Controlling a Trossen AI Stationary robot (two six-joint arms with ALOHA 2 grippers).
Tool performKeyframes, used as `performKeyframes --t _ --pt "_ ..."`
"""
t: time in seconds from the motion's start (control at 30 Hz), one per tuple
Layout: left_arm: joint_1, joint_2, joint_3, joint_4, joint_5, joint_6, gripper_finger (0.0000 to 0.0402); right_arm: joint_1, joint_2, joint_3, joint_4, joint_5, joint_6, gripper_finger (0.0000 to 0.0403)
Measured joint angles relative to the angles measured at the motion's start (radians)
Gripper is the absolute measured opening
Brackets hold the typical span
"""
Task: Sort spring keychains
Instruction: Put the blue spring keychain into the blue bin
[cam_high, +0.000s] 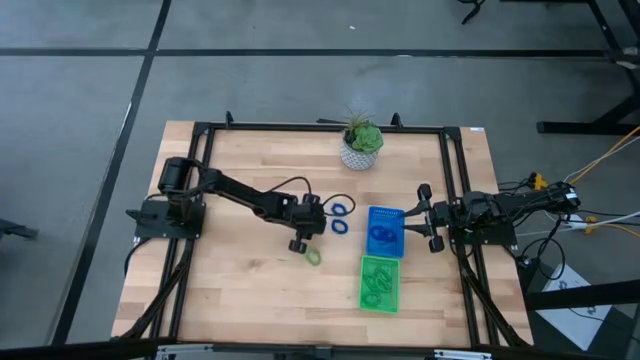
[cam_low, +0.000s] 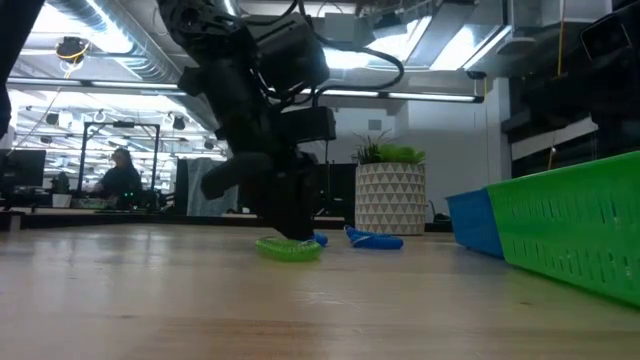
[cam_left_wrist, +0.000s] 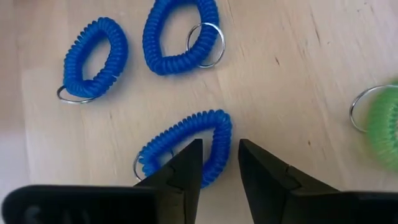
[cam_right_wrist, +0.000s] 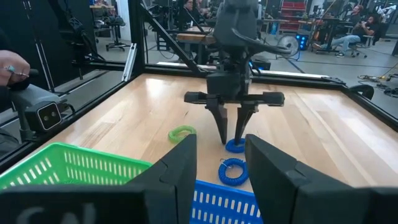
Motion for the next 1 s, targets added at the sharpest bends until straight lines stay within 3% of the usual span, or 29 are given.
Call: performKeyframes --t 0.2,0.4,1.0 --pt "0.043 0.027 0.0 0.039 0.132 0.025 0.0084 0.0 0.0 0.0 0.0 0.0 0.0 0.0136" --pt "0.076 0.028 0.0 0.05 0.243 0.092 0.0017 0.0 0.0 0.0 0.0 0.0 0.0 0.0136" --pt "0.092 -0.07 -0.005 0.177 0.274 0.22 0.0009 0.0 0.0 0.0 0.0 0.0 0.0 0.0136"
